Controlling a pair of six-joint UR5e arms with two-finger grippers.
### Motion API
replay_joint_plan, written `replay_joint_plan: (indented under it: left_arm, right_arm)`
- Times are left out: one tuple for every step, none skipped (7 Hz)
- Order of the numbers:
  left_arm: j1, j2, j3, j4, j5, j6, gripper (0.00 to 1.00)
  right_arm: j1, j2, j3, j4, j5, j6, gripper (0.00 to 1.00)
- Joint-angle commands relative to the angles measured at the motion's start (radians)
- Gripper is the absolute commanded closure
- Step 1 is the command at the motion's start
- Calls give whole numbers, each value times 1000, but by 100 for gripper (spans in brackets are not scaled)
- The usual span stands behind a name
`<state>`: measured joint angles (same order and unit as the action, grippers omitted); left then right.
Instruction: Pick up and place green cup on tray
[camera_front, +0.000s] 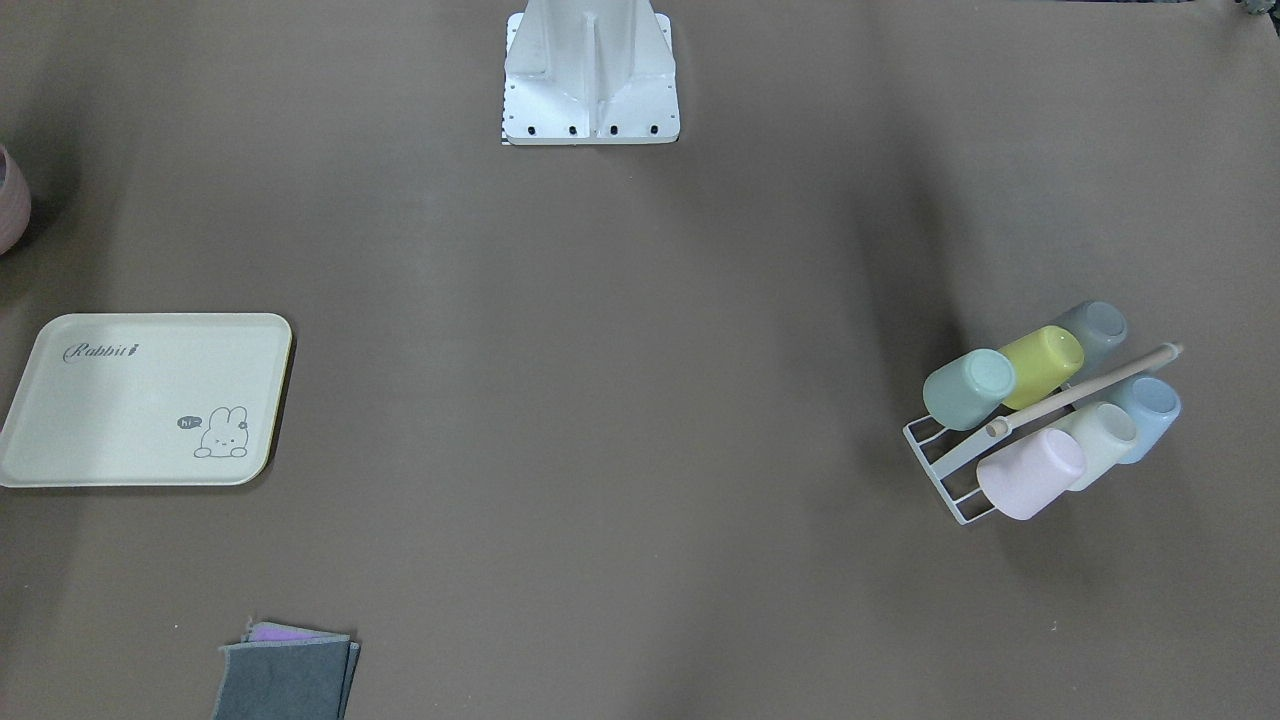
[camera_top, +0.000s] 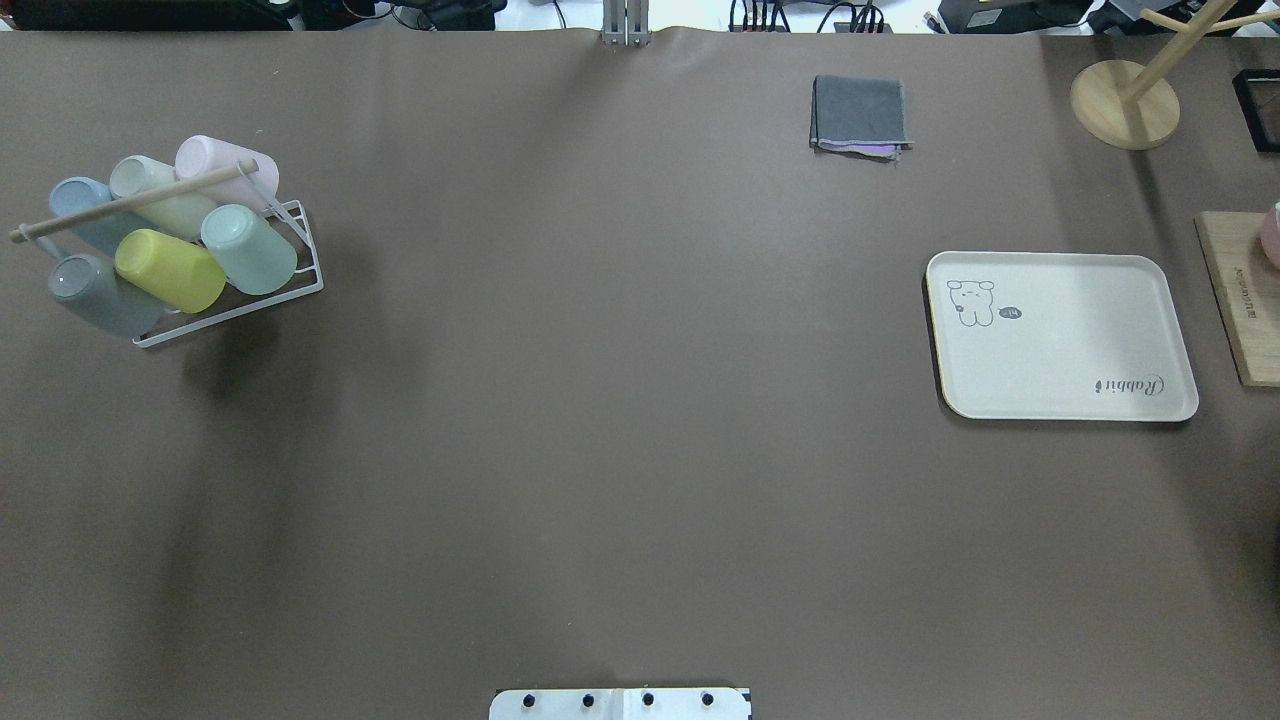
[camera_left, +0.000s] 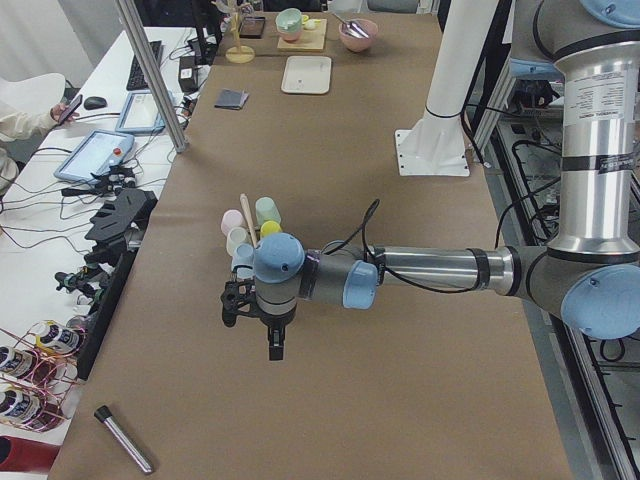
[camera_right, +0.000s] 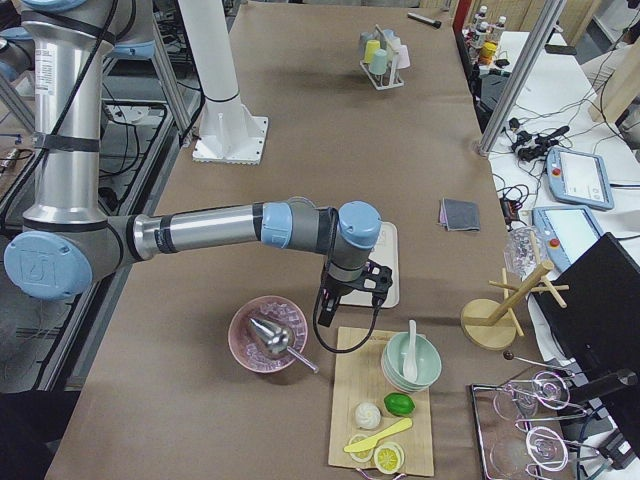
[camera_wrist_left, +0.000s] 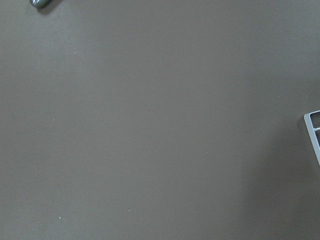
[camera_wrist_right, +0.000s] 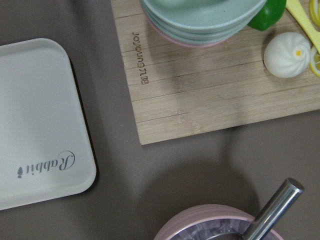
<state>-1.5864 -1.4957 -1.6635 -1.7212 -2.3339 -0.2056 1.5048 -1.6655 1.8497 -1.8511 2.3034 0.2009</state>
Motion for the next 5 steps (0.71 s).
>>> replay_joint_plan:
  left_arm:
    - [-1,0,-2,0,-2,0,2]
    - [-1,0,1,0,-2,2,2]
    - [-1,0,-1,0,-2,0,2]
    - [-1,0,1,0,-2,2,2]
    - [0,0,1,0,-1,2,2]
  right_arm:
    - [0,4,9,19,4,-15,0]
    - [0,6,14,20,4,-14,0]
    - [0,-8,14,20,10,-17,0]
    - [0,-10,7,21,10,-15,0]
    - [0,-11,0,21,7,-14,0]
